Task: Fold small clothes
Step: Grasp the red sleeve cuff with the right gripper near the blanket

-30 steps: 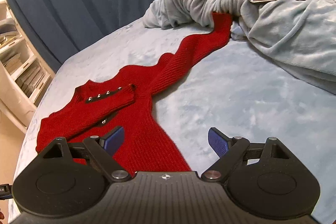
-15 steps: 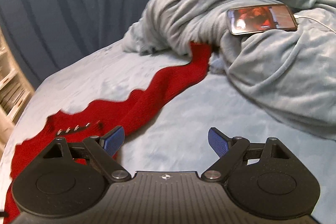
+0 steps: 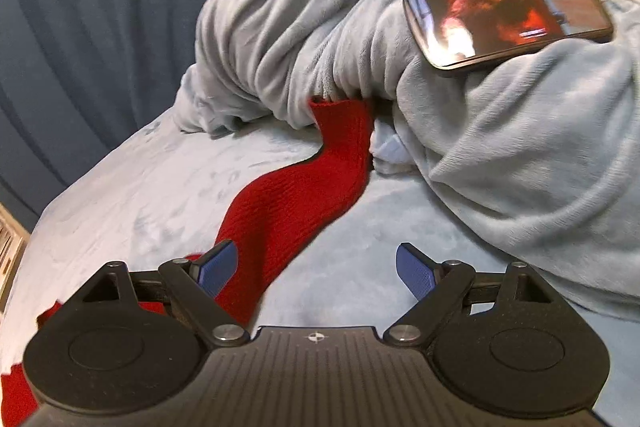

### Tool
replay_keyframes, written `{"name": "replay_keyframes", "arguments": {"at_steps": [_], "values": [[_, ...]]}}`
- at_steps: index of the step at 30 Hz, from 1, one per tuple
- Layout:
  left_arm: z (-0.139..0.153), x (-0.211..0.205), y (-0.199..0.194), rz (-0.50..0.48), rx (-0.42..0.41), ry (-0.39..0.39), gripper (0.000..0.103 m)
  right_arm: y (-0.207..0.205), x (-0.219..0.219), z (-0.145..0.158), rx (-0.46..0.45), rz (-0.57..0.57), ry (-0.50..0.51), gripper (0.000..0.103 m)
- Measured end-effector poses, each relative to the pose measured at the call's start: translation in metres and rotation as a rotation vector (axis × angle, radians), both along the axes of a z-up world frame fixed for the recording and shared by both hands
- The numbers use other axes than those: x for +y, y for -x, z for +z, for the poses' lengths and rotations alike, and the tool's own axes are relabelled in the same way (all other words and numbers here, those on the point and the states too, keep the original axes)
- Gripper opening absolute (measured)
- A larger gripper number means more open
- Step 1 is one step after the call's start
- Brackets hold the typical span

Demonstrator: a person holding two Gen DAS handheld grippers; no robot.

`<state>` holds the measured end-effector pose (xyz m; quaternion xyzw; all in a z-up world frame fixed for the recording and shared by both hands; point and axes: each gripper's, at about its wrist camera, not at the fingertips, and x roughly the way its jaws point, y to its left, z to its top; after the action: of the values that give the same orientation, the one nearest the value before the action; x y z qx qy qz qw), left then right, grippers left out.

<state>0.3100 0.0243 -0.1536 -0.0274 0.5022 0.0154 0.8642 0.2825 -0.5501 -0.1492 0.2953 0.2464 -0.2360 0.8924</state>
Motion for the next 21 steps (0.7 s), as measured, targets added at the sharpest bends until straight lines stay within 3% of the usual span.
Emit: {"name": "replay_keyframes", "arguments": {"at_steps": [5, 15, 20, 21], "values": [[-0.003, 0.009, -0.005, 0.032, 0.016, 0.003, 0.102, -0.02, -0.007, -0.012, -0.002, -0.066, 0.013, 0.087], [-0.016, 0.011, -0.013, 0.038, 0.041, 0.009, 0.102, -0.049, -0.048, -0.043, -0.017, -0.184, -0.089, 0.087], [-0.022, 0.007, -0.016, 0.017, 0.044, -0.019, 0.102, -0.092, -0.064, -0.071, 0.068, -0.19, -0.128, 0.087], [-0.023, 0.007, -0.016, 0.016, 0.047, -0.023, 0.102, -0.101, -0.064, -0.076, 0.088, -0.185, -0.117, 0.091]]}}
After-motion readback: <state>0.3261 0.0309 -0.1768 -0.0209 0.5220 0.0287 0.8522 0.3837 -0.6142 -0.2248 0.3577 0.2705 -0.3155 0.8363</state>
